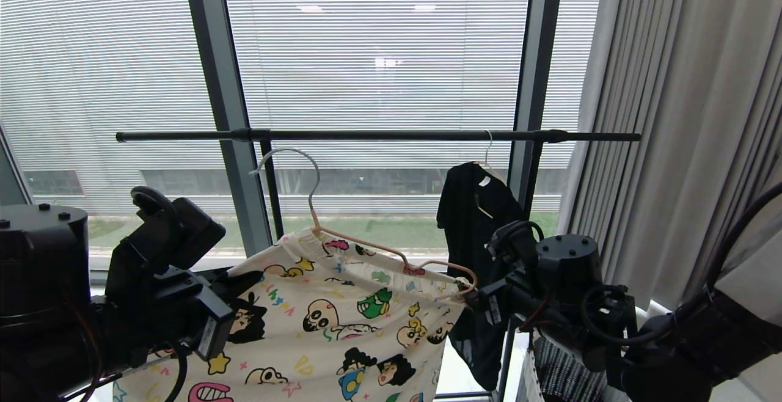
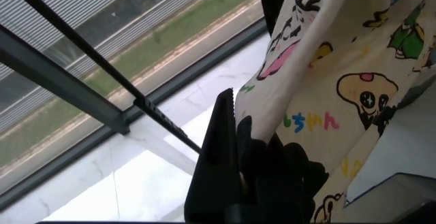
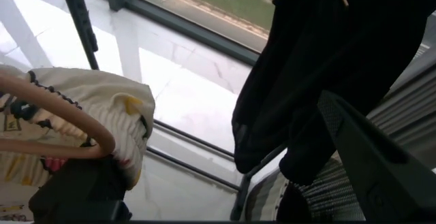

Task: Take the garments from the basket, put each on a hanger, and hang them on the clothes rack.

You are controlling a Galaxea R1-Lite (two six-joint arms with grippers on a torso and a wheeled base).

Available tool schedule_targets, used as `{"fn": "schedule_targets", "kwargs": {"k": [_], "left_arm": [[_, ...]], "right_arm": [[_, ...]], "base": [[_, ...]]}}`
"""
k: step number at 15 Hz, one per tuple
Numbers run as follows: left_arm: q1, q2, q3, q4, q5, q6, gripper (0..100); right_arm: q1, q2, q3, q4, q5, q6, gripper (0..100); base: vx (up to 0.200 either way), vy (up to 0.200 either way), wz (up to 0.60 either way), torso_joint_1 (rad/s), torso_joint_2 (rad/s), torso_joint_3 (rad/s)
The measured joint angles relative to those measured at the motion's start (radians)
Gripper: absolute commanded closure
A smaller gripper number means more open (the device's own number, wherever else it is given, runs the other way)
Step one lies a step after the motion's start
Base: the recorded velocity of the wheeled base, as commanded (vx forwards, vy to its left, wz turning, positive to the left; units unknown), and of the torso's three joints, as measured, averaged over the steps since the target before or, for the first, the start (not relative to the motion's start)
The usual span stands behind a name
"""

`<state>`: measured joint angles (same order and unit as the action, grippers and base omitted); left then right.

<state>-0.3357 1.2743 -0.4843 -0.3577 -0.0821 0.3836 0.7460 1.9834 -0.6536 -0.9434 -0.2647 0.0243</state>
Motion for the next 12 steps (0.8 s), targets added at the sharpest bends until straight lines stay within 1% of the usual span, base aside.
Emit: {"fn": "schedule_targets", "kwargs": {"k": [2, 5, 8, 11, 12], "left_arm": [[0.001, 0.003, 0.007, 0.001, -0.001, 0.001, 100], [0.01, 0.0, 0.017, 0.003, 0.0, 0.007, 100], [0.011, 0.0, 0.027, 0.002, 0.003, 0.04, 100], [0.006, 0.026, 0.046, 0.001, 0.021, 0.074, 100], [-0.001, 0.044, 0.046, 0.001, 0.059, 0.074, 100]], "right_arm": [[-0.021, -0.009, 0.001, 0.0, 0.007, -0.01, 0], [-0.059, -0.023, 0.017, -0.001, 0.049, -0.037, 0], [-0.073, -0.042, 0.025, -0.001, 0.066, -0.039, 0], [-0.076, -0.091, 0.019, 0.038, 0.16, -0.077, 0], [-0.078, -0.115, 0.004, 0.105, 0.197, -0.086, 0]], "base": [[0.0, 0.0, 0.0, 0.0, 0.0, 0.0], [0.0, 0.0, 0.0, 0.0, 0.0, 0.0], [0.0, 0.0, 0.0, 0.0, 0.0, 0.0], [0.0, 0.0, 0.0, 0.0, 0.0, 0.0], [0.0, 0.0, 0.0, 0.0, 0.0, 0.0]]}}
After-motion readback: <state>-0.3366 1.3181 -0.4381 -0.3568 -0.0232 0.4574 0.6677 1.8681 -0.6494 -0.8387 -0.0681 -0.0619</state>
